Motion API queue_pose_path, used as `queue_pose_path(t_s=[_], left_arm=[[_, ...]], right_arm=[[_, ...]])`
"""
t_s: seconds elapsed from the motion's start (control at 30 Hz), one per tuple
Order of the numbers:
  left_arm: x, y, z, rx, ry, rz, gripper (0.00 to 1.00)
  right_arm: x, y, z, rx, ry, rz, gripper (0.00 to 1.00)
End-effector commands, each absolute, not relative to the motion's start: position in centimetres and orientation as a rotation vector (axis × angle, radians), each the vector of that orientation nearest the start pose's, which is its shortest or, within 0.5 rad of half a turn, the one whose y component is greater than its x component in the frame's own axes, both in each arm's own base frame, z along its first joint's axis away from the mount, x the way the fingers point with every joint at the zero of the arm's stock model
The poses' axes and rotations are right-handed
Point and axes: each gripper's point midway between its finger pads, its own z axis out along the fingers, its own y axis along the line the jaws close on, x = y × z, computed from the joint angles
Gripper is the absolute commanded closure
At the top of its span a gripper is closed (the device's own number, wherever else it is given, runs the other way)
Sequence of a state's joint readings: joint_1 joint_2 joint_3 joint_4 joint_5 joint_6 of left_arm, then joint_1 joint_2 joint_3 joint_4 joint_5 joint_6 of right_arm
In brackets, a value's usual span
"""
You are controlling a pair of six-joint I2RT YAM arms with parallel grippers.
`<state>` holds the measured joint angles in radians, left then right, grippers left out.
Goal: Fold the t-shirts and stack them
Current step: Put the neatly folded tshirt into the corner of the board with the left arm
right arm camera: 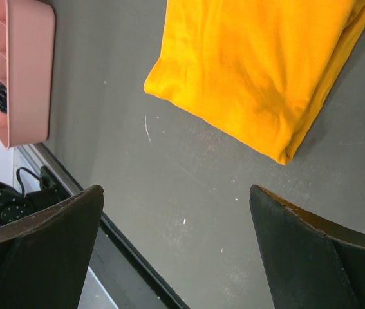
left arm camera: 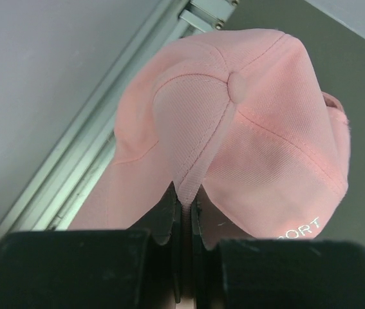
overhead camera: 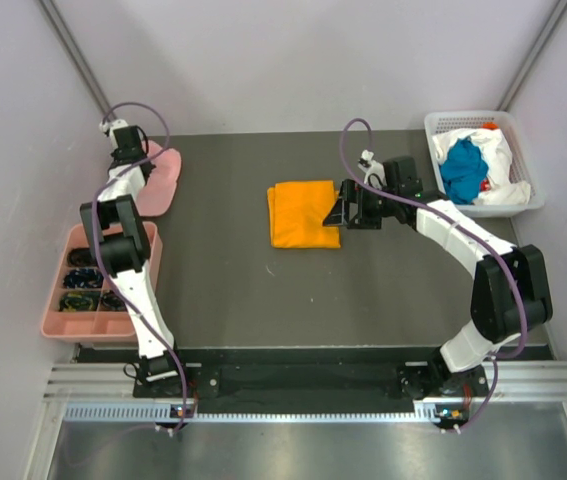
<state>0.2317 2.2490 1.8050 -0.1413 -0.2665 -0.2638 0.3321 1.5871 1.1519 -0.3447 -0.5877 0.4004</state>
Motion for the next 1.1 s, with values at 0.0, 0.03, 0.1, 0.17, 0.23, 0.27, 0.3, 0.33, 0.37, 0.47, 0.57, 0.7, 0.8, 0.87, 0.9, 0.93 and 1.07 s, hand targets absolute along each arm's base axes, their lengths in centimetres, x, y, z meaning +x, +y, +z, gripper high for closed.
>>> queue_pose_path(t_s=[0.0, 0.03, 0.1, 0.17, 0.23, 0.27, 0.3, 0.33, 0.37, 0.47, 0.57, 0.7, 0.8, 0.87, 0.9, 0.93, 1.07], left_arm=[[60.9, 13.9, 17.7, -0.591, 1.888, 0.087, 1.0], [61.2, 12.1, 18.3, -0.55, 1.893, 0.073, 1.0], [61.3, 10.5, 19.1, -0.496, 1.894, 0.1, 1.0], [61.7, 7.5, 19.6, -0.436, 1.902, 0.083, 1.0], [62.0, 4.8, 20.3, -0.386, 1.902, 0.045, 1.0], [62.0, 3.8, 20.4, -0.366, 1.906, 0.034, 1.0], [62.0, 2.9, 20.8, -0.345, 1.902, 0.034, 1.0], [61.9, 0.5, 20.7, -0.307, 1.911, 0.014, 1.0], [61.9, -0.7, 20.7, -0.285, 1.912, 0.007, 1.0], [62.0, -4.9, 19.8, -0.201, 1.925, 0.019, 1.0], [62.3, -8.5, 18.4, -0.144, 1.941, -0.002, 1.0], [63.2, -11.8, 17.2, -0.089, 1.937, -0.009, 1.0], [63.8, -13.4, 16.3, -0.064, 1.941, -0.013, 1.0], [64.1, -13.7, 16.0, -0.06, 1.944, -0.011, 1.0], [64.3, -13.8, 15.8, -0.06, 1.943, -0.006, 1.0], [64.3, -13.9, 15.6, -0.058, 1.945, -0.004, 1.0], [64.7, -13.6, 14.9, -0.058, 1.943, 0.021, 0.85]], right_arm=[[33.6, 24.0, 16.2, -0.271, 2.375, 1.051, 0.05], [33.5, 24.0, 16.1, -0.27, 2.375, 1.051, 0.05], [33.5, 23.9, 16.3, -0.271, 2.366, 1.048, 0.05], [33.3, 23.9, 16.3, -0.272, 2.368, 1.049, 0.04], [33.2, 23.8, 16.4, -0.275, 2.367, 1.046, 0.04], [33.2, 23.7, 16.5, -0.273, 2.363, 1.039, 0.04], [33.2, 23.6, 16.6, -0.276, 2.361, 1.036, 0.04], [33.1, 23.6, 16.6, -0.275, 2.361, 1.032, 0.04], [33.1, 23.4, 16.6, -0.268, 2.36, 1.025, 0.04], [32.9, 23.4, 16.7, -0.273, 2.354, 1.021, 0.04], [32.7, 23.2, 16.5, -0.273, 2.359, 1.016, 0.04], [32.2, 22.9, 16.1, -0.277, 2.371, 1.002, 0.04], [32.1, 22.7, 15.9, -0.284, 2.376, 0.989, 0.04], [32.1, 22.6, 15.9, -0.284, 2.378, 0.982, 0.04], [32.1, 22.6, 15.9, -0.286, 2.376, 0.98, 0.04], [32.1, 22.6, 15.9, -0.287, 2.376, 0.979, 0.04], [32.1, 22.7, 15.7, -0.286, 2.377, 0.984, 0.04]])
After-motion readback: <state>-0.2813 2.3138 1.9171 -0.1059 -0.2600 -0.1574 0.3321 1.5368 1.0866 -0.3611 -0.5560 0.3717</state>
